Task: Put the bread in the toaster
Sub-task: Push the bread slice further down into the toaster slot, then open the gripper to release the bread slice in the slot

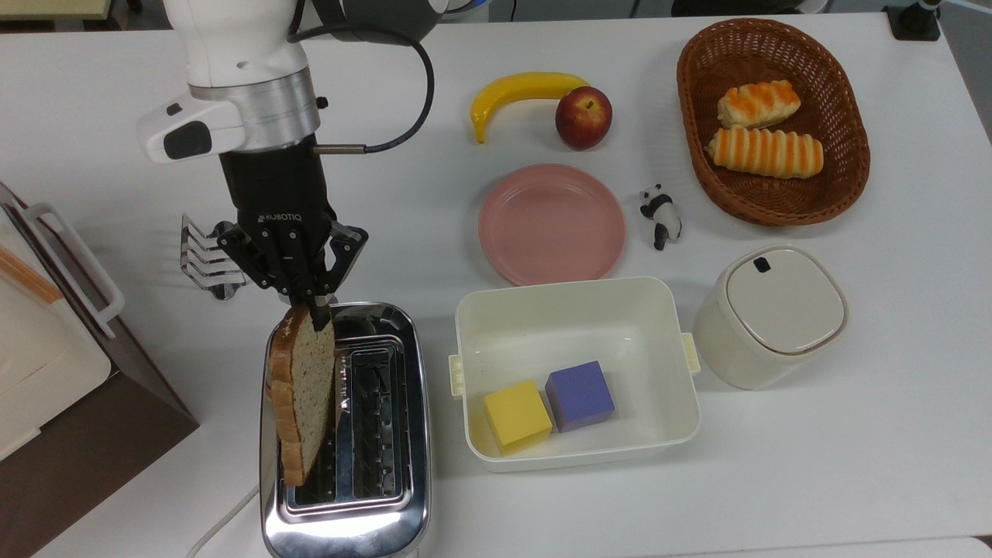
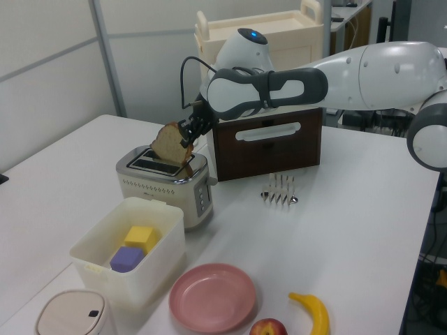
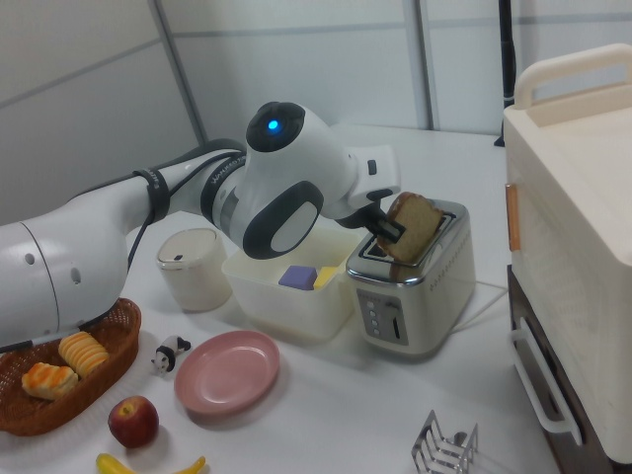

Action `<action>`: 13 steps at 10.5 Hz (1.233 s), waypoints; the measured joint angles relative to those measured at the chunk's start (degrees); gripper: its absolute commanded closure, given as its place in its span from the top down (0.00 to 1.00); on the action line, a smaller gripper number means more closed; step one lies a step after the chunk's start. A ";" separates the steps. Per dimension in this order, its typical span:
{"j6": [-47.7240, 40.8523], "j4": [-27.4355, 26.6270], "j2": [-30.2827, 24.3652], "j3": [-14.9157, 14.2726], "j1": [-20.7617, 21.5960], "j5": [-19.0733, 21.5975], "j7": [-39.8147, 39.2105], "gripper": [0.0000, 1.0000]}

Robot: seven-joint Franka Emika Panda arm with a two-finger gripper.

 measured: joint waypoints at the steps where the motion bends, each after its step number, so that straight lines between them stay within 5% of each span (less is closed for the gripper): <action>1: -0.23 0.00 -0.03 0.00 0.00 0.00 0.00 0.06; 2: -0.25 -0.05 -0.03 0.00 0.00 0.00 0.00 0.39; 4: -0.26 -0.10 -0.03 -0.01 -0.01 0.00 0.00 0.67; 9: -0.33 -0.15 -0.10 -0.15 -0.10 0.01 0.01 0.76; 11: -0.33 -0.14 -0.32 -0.16 -0.10 0.01 0.01 1.00; 13: -1.11 -0.10 -1.14 -0.22 -0.12 -0.07 0.00 1.00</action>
